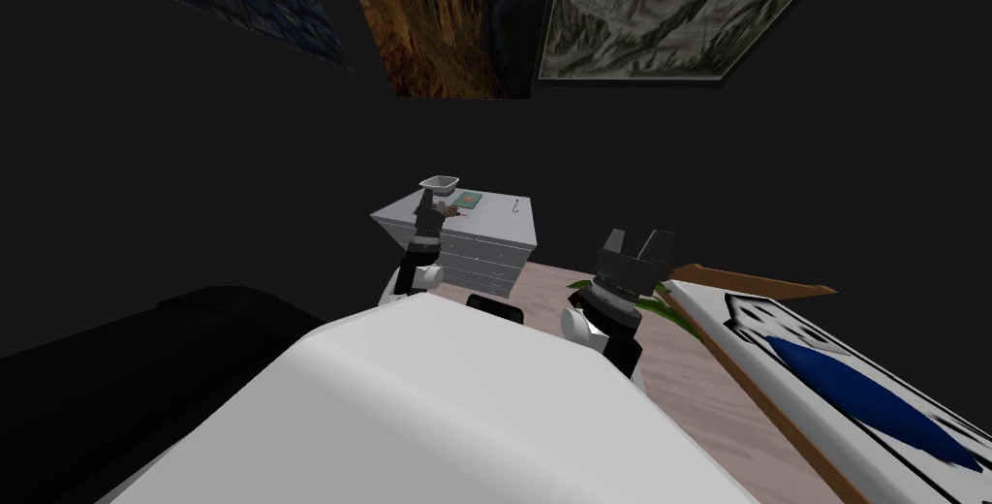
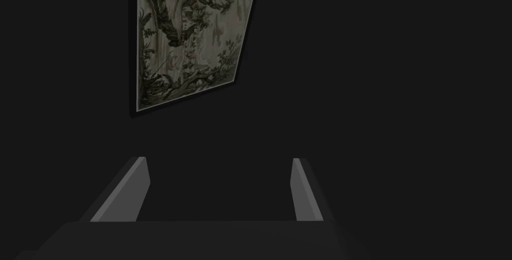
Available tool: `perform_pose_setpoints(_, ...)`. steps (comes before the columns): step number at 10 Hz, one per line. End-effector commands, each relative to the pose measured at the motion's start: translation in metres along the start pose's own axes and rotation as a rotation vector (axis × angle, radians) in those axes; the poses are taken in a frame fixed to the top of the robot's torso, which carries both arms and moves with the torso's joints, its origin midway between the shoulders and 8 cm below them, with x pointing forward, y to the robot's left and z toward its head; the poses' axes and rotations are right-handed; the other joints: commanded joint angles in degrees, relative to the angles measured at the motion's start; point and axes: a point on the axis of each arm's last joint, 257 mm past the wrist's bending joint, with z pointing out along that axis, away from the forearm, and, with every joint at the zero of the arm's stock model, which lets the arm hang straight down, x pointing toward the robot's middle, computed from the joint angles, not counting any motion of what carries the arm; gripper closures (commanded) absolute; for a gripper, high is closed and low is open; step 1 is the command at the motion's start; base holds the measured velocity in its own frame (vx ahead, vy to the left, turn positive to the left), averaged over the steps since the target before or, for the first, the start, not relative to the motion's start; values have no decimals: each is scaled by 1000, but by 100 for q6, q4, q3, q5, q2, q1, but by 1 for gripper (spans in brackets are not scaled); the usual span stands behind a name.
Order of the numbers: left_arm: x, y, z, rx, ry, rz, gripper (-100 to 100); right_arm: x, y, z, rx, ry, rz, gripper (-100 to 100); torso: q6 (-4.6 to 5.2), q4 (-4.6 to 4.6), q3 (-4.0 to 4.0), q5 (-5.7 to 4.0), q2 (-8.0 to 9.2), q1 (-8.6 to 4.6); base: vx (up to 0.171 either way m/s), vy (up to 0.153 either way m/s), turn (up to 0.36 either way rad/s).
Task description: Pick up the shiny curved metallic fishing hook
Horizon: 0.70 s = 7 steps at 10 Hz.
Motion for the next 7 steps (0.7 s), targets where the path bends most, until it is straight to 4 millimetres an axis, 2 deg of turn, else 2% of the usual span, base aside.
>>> perform_pose_setpoints(1, 3, 2, -1, -7, 27, 20, -100, 0, 0, 0, 0, 0, 0, 0, 0, 0, 0, 0, 0, 0, 4, -37, 4)
perform_pose_setpoints(2, 4, 5, -2, -15, 46, 35, -100, 0, 0, 0, 0, 0, 0, 0, 0, 0, 0, -2, -1, -11, 5, -96, 9)
perform_pose_setpoints(4, 7, 12, -4, -40, 82, 70, -100, 0, 0, 0, 0, 0, 0, 0, 0, -2, -4, -12, -8, -59, 37, -183, 14)
perform_pose_setpoints(7, 9, 27, -12, -97, 124, 124, -100, 0, 0, 0, 0, 0, 0, 0, 1, -2, -6, -21, -10, -93, 29, -246, 14)
